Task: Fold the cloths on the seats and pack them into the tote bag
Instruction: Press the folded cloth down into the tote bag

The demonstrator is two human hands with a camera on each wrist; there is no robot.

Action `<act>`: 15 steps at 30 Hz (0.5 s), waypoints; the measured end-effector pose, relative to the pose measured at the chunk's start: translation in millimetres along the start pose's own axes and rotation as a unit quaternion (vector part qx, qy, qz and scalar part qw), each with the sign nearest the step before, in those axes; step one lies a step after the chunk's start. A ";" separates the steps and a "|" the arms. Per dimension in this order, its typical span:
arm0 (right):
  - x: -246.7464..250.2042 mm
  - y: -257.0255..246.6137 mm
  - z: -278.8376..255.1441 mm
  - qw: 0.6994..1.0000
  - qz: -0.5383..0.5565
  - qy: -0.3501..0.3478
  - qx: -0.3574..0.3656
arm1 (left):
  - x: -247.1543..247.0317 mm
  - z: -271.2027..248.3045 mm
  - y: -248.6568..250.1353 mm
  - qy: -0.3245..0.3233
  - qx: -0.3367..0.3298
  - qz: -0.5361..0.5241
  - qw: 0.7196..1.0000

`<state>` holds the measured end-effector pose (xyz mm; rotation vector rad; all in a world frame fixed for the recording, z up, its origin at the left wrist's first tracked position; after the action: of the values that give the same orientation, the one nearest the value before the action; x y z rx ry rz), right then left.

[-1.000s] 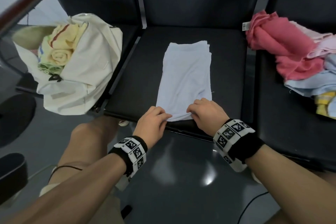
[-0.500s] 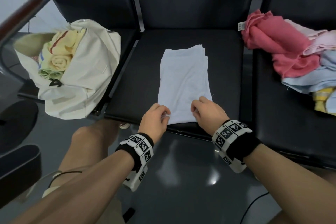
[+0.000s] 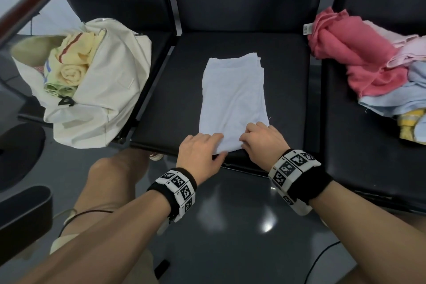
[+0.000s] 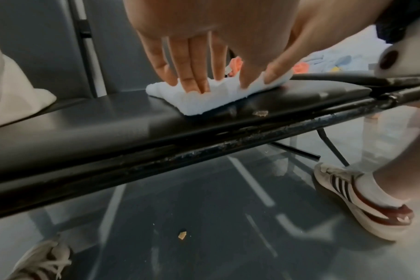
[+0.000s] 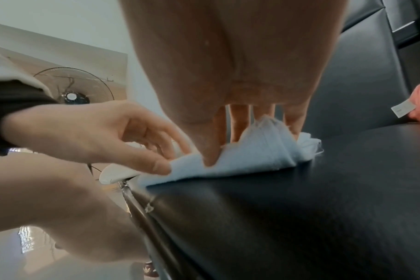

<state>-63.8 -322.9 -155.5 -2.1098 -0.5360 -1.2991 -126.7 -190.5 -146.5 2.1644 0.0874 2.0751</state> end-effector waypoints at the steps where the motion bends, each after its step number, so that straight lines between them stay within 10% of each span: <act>1: -1.2 -0.4 1.4 1.000 0.002 0.000 0.001 | -0.5 -0.4 2.0 -0.010 0.000 0.015 1.000; 15: 6.1 0.0 -3.7 0.997 0.066 -0.003 -0.034 | -10.2 3.6 8.0 -0.080 0.026 -0.075 0.994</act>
<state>-63.5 -325.2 -148.8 -2.1655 -0.3522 -1.2530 -124.1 -200.0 -155.5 2.2687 0.2818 1.8321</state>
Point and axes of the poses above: each hand's wrist, its own z-axis towards the middle knuckle, its own x-axis out of the back of the hand, y = z × x, the point moved 7 cm from there along z, towards the middle knuckle, and after that the axes turned 12 degrees about -y, right-handed, at the moved point
